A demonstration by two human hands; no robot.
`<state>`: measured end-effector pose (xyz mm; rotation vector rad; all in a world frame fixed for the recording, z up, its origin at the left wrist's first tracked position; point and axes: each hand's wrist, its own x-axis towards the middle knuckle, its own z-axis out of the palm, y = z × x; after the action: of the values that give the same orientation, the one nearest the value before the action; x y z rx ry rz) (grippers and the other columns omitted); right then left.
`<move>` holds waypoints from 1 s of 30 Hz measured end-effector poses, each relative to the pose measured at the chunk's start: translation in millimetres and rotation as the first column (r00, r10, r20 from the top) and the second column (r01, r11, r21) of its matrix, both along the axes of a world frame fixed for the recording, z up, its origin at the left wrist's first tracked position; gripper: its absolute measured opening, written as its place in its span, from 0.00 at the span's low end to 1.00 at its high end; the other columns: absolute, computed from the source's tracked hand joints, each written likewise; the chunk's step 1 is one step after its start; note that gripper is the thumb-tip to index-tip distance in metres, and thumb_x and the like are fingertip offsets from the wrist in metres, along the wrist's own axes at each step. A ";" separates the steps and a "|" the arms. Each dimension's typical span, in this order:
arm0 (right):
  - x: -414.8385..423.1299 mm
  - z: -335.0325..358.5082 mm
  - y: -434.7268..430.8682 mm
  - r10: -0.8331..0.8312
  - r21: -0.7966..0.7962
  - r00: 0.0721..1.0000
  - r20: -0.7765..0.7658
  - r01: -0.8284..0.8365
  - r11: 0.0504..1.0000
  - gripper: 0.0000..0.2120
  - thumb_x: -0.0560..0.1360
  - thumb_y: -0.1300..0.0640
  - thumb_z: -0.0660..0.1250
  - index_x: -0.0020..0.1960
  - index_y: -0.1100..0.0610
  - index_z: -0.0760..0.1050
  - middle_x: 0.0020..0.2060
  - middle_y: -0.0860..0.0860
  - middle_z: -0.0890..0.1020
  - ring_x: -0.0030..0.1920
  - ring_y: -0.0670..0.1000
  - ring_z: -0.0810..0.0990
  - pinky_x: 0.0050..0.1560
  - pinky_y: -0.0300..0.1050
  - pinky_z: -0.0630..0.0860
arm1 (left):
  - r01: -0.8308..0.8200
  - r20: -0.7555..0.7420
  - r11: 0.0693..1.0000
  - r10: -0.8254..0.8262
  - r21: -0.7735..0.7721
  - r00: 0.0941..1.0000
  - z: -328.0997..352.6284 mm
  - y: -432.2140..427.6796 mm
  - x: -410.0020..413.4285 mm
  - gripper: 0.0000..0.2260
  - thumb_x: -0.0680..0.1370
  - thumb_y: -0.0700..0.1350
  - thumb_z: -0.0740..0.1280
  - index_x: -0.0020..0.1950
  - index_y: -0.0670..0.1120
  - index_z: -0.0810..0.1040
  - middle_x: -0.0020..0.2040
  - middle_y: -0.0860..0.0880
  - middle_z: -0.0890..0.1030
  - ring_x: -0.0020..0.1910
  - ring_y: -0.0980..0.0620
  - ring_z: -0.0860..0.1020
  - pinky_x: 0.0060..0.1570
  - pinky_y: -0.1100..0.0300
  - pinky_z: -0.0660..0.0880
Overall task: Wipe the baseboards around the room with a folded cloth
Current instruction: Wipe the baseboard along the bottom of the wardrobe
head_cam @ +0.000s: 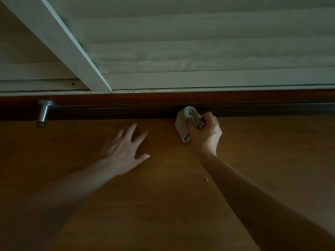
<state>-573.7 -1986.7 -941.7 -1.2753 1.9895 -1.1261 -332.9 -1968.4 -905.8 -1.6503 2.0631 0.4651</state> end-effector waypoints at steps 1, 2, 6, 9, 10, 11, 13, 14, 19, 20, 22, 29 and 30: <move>-8.9 -3.2 0.2 -0.008 -0.018 1.000 -0.018 0.008 1.000 0.12 0.72 0.58 0.75 0.41 0.55 0.70 0.40 0.50 0.75 0.37 0.40 0.70 0.37 0.24 0.67 | 0.083 0.011 0.996 -0.083 -0.011 0.996 -2.8 1.4 -11.0 0.35 0.79 0.71 0.51 0.82 0.61 0.44 0.82 0.49 0.40 0.81 0.41 0.50 0.77 0.41 0.55; -16.5 -3.8 0.3 -0.018 -0.027 1.000 -0.021 0.017 0.999 0.12 0.72 0.57 0.75 0.41 0.55 0.70 0.40 0.50 0.75 0.37 0.40 0.70 0.37 0.24 0.67 | 0.141 -0.020 0.989 -0.142 -0.042 0.990 -3.4 -0.4 -23.4 0.34 0.80 0.70 0.50 0.82 0.60 0.44 0.82 0.49 0.40 0.81 0.42 0.50 0.78 0.42 0.53; -58.7 -8.2 5.7 -0.097 -0.049 0.994 -0.051 0.095 0.994 0.12 0.72 0.55 0.74 0.42 0.54 0.70 0.40 0.50 0.75 0.36 0.42 0.70 0.35 0.27 0.66 | 0.189 -0.161 0.971 -0.211 -0.144 0.964 -25.7 -3.3 -57.5 0.31 0.81 0.69 0.49 0.82 0.62 0.47 0.83 0.49 0.45 0.81 0.44 0.50 0.78 0.43 0.50; -106.8 -5.4 9.3 -0.176 -0.043 0.978 -0.113 0.172 0.984 0.11 0.72 0.54 0.73 0.42 0.55 0.70 0.40 0.50 0.75 0.38 0.47 0.71 0.36 0.32 0.64 | 0.135 -0.220 0.966 -0.184 -0.220 0.958 -42.1 -2.1 -71.4 0.29 0.81 0.68 0.47 0.81 0.62 0.53 0.83 0.49 0.50 0.81 0.44 0.51 0.78 0.42 0.51; -123.7 -4.5 9.8 -0.214 -0.045 0.969 -0.126 0.210 0.977 0.11 0.72 0.54 0.73 0.42 0.55 0.70 0.39 0.50 0.76 0.39 0.48 0.72 0.37 0.36 0.66 | 0.126 -0.225 0.961 -0.183 -0.247 0.957 -46.3 -0.1 -76.6 0.29 0.80 0.68 0.46 0.81 0.62 0.55 0.83 0.49 0.52 0.81 0.44 0.52 0.77 0.41 0.52; -137.6 -3.4 10.4 -0.255 -0.040 0.958 -0.134 0.252 0.967 0.12 0.72 0.54 0.73 0.42 0.55 0.70 0.39 0.51 0.76 0.39 0.49 0.72 0.38 0.40 0.67 | 0.131 -0.225 0.954 -0.195 -0.271 0.955 -51.0 1.7 -80.4 0.29 0.80 0.68 0.46 0.81 0.61 0.57 0.82 0.48 0.54 0.81 0.44 0.53 0.77 0.39 0.53; -155.8 -2.6 11.4 -0.313 -0.021 0.940 -0.140 0.313 0.950 0.12 0.71 0.55 0.73 0.41 0.55 0.69 0.40 0.52 0.76 0.39 0.49 0.73 0.38 0.41 0.68 | 0.137 -0.229 0.950 -0.204 -0.279 0.952 -56.2 3.0 -83.9 0.29 0.80 0.67 0.47 0.80 0.61 0.59 0.82 0.48 0.57 0.80 0.43 0.55 0.76 0.37 0.56; -158.4 -2.5 10.7 -0.321 -0.021 0.937 -0.141 0.321 0.947 0.12 0.71 0.56 0.73 0.41 0.55 0.69 0.40 0.52 0.76 0.38 0.48 0.72 0.37 0.38 0.68 | 0.135 -0.229 0.950 -0.203 -0.281 0.952 -56.4 2.8 -84.4 0.29 0.80 0.67 0.48 0.80 0.61 0.59 0.81 0.47 0.58 0.80 0.42 0.56 0.75 0.36 0.56; -152.1 -1.7 8.3 -0.260 -0.022 0.955 -0.141 0.259 0.966 0.11 0.71 0.56 0.73 0.40 0.54 0.70 0.38 0.47 0.74 0.37 0.46 0.71 0.37 0.38 0.67 | 0.118 -0.221 0.949 -0.187 -0.291 0.957 -61.1 4.0 -86.6 0.28 0.81 0.65 0.49 0.80 0.60 0.62 0.81 0.47 0.60 0.80 0.42 0.57 0.75 0.35 0.56; -155.5 -2.1 8.9 -0.260 -0.020 0.954 -0.147 0.260 0.965 0.11 0.71 0.56 0.73 0.41 0.54 0.70 0.38 0.48 0.74 0.37 0.47 0.71 0.36 0.40 0.67 | 0.116 -0.228 0.950 -0.186 -0.289 0.956 -61.5 4.0 -86.6 0.28 0.81 0.65 0.49 0.80 0.60 0.62 0.81 0.47 0.60 0.80 0.42 0.57 0.75 0.35 0.56; -162.7 -2.9 8.8 -0.304 -0.019 0.941 -0.148 0.304 0.952 0.12 0.71 0.55 0.73 0.41 0.54 0.70 0.39 0.50 0.76 0.38 0.48 0.72 0.37 0.42 0.68 | 0.120 -0.233 0.950 -0.191 -0.289 0.954 -61.9 3.3 -84.3 0.28 0.81 0.66 0.48 0.80 0.61 0.60 0.81 0.48 0.59 0.80 0.43 0.56 0.75 0.35 0.56; -161.3 -2.2 7.7 -0.290 -0.012 0.942 -0.171 0.292 0.956 0.11 0.71 0.55 0.74 0.41 0.55 0.71 0.39 0.51 0.77 0.39 0.51 0.75 0.38 0.46 0.74 | 0.141 -0.224 0.945 -0.212 -0.295 0.951 -58.7 1.9 -78.0 0.29 0.80 0.66 0.48 0.80 0.59 0.62 0.81 0.47 0.60 0.78 0.42 0.62 0.74 0.37 0.61; -163.0 -2.3 7.7 -0.323 -0.012 0.933 -0.158 0.325 0.946 0.11 0.71 0.54 0.74 0.41 0.55 0.71 0.39 0.51 0.78 0.39 0.52 0.76 0.39 0.49 0.75 | 0.134 -0.215 0.944 -0.205 -0.302 0.955 -57.7 3.0 -74.0 0.29 0.80 0.66 0.48 0.80 0.58 0.63 0.81 0.46 0.60 0.77 0.42 0.64 0.73 0.37 0.62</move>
<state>-736.7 -1979.0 -944.0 -1.0824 2.3879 -1.1868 -406.9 -1965.4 -963.5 -1.6146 2.5335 0.3377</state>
